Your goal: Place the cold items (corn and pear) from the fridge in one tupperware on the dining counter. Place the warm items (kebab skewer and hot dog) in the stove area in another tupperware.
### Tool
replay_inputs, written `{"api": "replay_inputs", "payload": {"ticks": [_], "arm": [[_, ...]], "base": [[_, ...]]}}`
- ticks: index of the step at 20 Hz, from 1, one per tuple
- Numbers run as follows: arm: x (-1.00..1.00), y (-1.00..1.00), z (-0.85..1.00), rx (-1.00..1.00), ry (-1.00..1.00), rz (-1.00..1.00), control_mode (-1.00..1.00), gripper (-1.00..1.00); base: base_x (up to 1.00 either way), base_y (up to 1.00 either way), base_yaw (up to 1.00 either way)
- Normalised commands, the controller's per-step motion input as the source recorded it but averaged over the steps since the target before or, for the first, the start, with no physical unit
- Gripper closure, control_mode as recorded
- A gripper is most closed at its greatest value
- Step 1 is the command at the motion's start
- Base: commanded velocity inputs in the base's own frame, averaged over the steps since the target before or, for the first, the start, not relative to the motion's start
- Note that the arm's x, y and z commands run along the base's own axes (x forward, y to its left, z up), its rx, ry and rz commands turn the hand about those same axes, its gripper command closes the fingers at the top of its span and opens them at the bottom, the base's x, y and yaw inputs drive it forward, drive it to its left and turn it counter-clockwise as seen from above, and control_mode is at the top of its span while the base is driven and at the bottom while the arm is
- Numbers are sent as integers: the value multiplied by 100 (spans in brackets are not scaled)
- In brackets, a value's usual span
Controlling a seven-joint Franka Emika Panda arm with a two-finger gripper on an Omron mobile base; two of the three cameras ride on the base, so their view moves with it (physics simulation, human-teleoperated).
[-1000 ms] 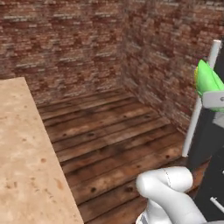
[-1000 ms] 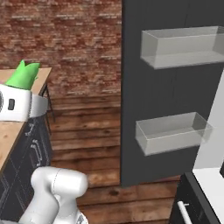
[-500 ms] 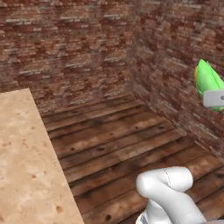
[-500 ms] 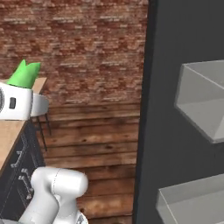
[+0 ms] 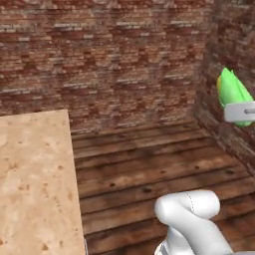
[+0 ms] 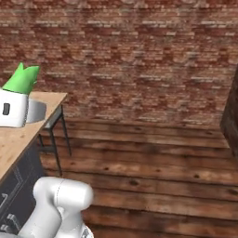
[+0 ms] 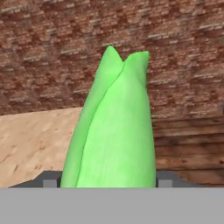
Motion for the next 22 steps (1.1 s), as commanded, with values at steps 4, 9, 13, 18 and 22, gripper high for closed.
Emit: {"api": "replay_inputs", "payload": {"ticks": [4,9,13,18,22], "arm": [[0,0,0,0,0,0,100,100],[0,0,0,0,0,0,100,100],[0,0,0,0,0,0,100,100],[0,0,0,0,0,0,100,100],[0,0,0,0,0,0,100,100]], "base": [[92,-46,46],[97,-52,45],[100,-58,48],[100,-65,48],[100,-63,51]]}}
